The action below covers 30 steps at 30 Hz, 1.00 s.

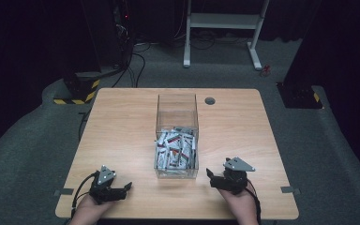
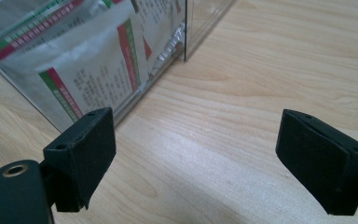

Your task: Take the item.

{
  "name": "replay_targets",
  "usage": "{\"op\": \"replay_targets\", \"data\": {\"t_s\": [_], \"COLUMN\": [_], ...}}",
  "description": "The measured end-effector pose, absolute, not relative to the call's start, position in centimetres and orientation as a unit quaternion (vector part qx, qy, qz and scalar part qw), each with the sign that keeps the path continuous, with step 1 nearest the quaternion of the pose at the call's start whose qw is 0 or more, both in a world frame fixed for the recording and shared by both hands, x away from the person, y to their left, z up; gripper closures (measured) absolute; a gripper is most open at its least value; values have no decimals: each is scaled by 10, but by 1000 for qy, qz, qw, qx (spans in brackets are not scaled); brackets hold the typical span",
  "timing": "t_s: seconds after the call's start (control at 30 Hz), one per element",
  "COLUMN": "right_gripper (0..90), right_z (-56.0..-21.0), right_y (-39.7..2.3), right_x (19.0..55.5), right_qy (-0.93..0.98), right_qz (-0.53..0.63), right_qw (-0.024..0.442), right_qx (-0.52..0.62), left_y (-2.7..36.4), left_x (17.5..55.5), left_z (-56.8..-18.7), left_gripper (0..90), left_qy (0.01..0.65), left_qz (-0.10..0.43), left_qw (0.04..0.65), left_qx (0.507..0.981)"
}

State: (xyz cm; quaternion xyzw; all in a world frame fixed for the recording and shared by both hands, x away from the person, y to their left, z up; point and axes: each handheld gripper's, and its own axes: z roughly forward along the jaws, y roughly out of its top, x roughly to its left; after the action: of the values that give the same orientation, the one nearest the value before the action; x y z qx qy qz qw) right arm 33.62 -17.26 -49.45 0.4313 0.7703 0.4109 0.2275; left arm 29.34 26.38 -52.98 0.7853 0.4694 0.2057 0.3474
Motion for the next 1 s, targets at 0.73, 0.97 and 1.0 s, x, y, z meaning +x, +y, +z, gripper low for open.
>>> {"op": "replay_targets", "data": {"t_s": [0.73, 0.97, 1.0], "right_gripper": [135, 134, 134], "right_z": [-478, -476, -475], "right_y": [-172, -173, -173], "right_x": [329, 329, 329], "right_qy": [762, 760, 759], "right_qz": [442, 447, 447], "right_qw": [246, 247, 247], "right_qx": [405, 403, 403], "left_y": [264, 264, 264], "left_x": [293, 293, 293], "left_z": [-530, -530, -530], "left_gripper": [148, 149, 148], "left_qy": [469, 469, 469], "left_qz": [206, 206, 206], "left_qw": [347, 347, 347], "left_qx": [785, 785, 785]}}
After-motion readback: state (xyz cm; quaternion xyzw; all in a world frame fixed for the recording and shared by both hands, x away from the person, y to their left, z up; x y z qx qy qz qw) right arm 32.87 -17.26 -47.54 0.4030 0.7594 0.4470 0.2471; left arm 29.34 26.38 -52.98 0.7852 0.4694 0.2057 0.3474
